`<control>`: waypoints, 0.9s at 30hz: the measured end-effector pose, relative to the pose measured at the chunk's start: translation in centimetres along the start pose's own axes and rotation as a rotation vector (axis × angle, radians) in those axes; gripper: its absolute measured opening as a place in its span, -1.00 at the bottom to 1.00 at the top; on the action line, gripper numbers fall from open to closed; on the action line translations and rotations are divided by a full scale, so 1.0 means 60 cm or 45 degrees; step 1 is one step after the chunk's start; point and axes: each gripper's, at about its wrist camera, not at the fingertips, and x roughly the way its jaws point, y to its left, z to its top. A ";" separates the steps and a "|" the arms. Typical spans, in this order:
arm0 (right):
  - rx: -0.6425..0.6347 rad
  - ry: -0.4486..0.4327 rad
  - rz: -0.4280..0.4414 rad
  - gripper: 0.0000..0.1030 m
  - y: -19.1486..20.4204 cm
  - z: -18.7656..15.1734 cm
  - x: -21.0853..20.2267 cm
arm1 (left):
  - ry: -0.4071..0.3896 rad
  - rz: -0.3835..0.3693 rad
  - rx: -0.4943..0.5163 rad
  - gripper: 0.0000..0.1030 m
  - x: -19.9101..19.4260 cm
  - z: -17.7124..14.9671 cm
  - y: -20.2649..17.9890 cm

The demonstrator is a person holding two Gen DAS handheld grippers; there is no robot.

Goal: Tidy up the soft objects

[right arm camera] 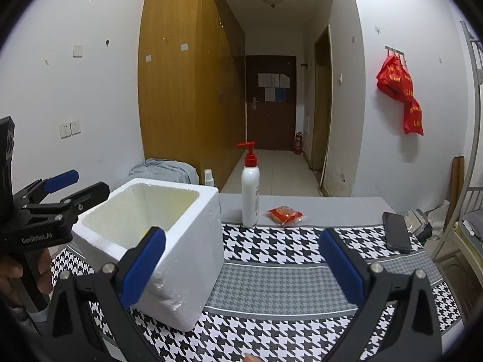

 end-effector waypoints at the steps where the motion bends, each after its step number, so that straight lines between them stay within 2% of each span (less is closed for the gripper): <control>1: 0.003 -0.003 0.003 0.99 -0.001 0.001 -0.003 | -0.009 0.007 -0.004 0.98 -0.006 0.001 -0.001; 12: -0.011 -0.074 0.025 0.99 -0.007 0.009 -0.053 | -0.071 0.090 0.019 0.98 -0.067 0.007 -0.032; 27: -0.023 -0.171 0.047 0.99 -0.016 0.000 -0.136 | -0.152 0.120 0.037 0.98 -0.145 0.009 -0.073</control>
